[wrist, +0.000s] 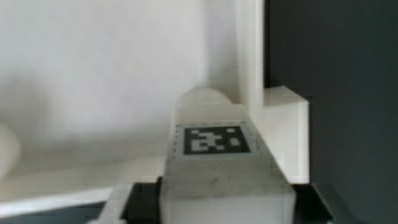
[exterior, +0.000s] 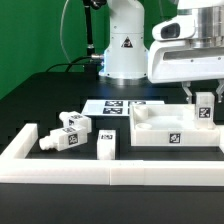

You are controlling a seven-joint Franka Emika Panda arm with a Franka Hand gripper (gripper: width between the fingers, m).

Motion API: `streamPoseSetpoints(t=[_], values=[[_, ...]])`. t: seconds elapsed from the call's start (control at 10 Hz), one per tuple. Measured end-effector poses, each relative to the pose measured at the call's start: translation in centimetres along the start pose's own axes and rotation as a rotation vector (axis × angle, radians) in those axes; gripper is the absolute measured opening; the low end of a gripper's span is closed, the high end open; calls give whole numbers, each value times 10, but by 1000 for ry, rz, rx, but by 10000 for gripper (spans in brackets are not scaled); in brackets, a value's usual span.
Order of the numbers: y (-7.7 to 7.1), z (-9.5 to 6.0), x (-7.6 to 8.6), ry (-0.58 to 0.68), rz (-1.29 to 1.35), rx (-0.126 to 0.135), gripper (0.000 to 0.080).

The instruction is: Assemble one leg

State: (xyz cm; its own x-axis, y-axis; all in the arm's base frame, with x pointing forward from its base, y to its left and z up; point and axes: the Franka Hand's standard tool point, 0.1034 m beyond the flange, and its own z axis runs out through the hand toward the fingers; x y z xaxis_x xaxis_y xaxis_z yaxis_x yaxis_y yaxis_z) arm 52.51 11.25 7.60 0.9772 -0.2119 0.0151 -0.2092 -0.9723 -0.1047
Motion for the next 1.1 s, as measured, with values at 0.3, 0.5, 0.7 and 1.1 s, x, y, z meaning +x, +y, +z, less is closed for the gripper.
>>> streamPoseSetpoints(t=[0.3,0.5,0.7,1.1], values=[[2,1,2,6,317,3,287],[4,1,2,6,470,1,287],[6,1,3,6,581,-1,287],[7,-20,4,-4,514,6,590]])
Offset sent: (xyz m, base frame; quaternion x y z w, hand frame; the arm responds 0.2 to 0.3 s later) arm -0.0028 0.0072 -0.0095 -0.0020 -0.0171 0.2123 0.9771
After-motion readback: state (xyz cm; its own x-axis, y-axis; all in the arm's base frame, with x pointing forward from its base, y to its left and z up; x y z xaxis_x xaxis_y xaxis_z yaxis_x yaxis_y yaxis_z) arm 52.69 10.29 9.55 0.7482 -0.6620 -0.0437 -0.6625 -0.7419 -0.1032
